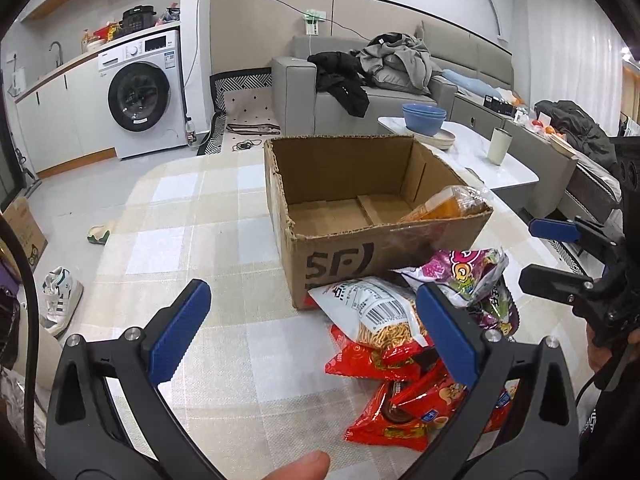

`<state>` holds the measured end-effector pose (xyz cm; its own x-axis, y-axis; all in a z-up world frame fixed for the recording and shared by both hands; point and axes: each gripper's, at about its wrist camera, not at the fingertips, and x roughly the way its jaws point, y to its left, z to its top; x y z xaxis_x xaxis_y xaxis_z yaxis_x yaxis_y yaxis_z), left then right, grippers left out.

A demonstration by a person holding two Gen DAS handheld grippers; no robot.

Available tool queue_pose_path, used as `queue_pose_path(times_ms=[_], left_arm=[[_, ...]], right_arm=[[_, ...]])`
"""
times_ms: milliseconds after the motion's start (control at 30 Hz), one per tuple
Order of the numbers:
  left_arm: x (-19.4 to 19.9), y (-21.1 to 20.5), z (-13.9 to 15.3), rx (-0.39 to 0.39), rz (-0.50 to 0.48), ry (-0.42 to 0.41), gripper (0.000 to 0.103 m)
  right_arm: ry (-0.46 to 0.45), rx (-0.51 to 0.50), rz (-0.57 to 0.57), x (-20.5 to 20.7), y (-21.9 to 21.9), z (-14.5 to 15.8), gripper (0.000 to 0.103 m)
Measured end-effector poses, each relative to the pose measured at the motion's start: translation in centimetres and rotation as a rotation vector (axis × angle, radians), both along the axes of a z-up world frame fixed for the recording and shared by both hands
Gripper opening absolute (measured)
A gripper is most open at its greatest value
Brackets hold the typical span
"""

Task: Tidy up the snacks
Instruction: 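Grasp the purple-and-white bag with the right tool while the left tool grasps the white noodle-snack bag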

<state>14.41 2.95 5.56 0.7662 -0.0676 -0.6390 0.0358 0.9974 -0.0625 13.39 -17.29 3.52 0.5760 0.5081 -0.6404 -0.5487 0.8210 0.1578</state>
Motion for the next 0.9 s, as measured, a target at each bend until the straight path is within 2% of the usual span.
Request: queue_pose_path(times_ms=[233, 600, 900], left_arm=[[0.4, 0.3, -0.7, 0.017, -0.006, 0.038, 0.102], [1.1, 1.1, -1.8, 0.022, 0.006, 0.065, 0.102], [1.7, 1.6, -2.3, 0.011, 0.023, 0.074, 0.102]], right_arm=[[0.028, -0.003, 0.035, 0.1, 0.9, -1.1, 0.103], [0.006, 0.013, 0.056, -0.6, 3.5, -2.1, 0.103], [0.085, 0.05, 0.052, 1.2, 4.5, -3.6, 0.103]])
